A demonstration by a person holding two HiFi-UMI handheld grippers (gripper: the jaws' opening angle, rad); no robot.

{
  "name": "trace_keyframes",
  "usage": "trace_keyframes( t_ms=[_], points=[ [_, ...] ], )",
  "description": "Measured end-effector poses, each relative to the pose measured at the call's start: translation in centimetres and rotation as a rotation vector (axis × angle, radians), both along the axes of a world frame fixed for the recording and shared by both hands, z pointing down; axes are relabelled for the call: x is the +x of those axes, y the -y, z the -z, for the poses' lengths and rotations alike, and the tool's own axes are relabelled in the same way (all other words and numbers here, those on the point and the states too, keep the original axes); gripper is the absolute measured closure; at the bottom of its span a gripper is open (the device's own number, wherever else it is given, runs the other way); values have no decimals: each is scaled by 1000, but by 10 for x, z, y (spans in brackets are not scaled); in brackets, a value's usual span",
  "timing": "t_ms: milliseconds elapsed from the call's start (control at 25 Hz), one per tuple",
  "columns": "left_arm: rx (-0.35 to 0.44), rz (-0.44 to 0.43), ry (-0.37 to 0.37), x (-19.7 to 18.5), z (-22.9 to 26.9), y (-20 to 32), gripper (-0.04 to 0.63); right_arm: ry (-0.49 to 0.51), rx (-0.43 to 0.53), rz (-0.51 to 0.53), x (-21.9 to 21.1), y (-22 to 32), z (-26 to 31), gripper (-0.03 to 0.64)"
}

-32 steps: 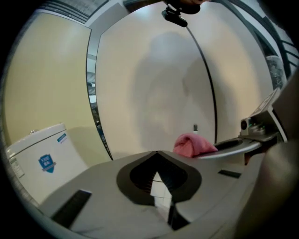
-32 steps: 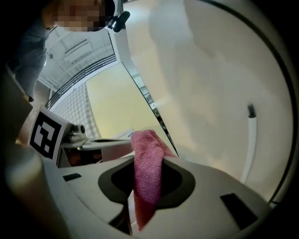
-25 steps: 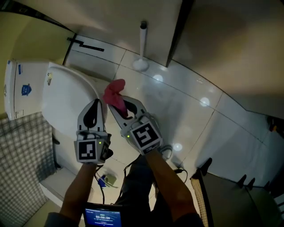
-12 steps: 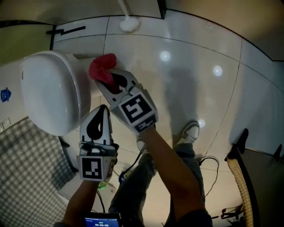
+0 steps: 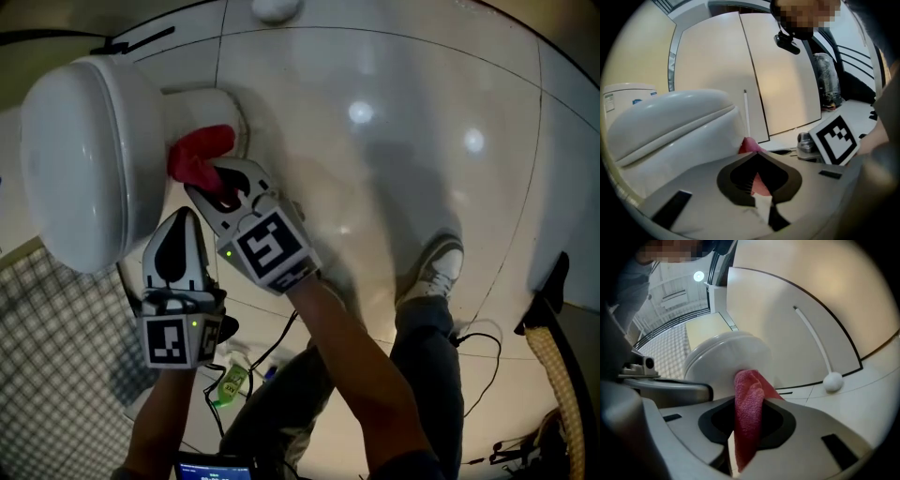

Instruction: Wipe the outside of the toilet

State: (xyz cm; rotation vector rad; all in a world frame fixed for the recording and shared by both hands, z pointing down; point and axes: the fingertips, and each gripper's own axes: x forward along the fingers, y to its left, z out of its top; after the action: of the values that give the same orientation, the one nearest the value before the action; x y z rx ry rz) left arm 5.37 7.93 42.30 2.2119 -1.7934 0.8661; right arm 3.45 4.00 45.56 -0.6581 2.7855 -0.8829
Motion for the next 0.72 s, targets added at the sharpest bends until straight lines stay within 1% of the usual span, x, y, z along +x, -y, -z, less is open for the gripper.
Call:
trace_keyframes(
  t_ms=[160,240,320,520,640,720],
  points=[
    [-20,37,39,-33,-4,-22,584,-18,-12,45,-14,-55,-2,526],
    [-35,55,22,-36,-6,-25,584,-30,-38,58,-15,-74,-5,526],
    [-45,57,9,-32,-11,-27,584,-35,-59,60,-12,-82,-10,526],
    [-48,56,-16,-21,-24,-25,583,-68,-70,53,4,-71,-20,526],
    [-28,49,-33,-20,-37,-7,584,-73,-62,23,5,-45,-31,526],
    [-31,44,-43,-20,-47,4,583,-75,-61,-5,4,-24,-42,526]
  ],
)
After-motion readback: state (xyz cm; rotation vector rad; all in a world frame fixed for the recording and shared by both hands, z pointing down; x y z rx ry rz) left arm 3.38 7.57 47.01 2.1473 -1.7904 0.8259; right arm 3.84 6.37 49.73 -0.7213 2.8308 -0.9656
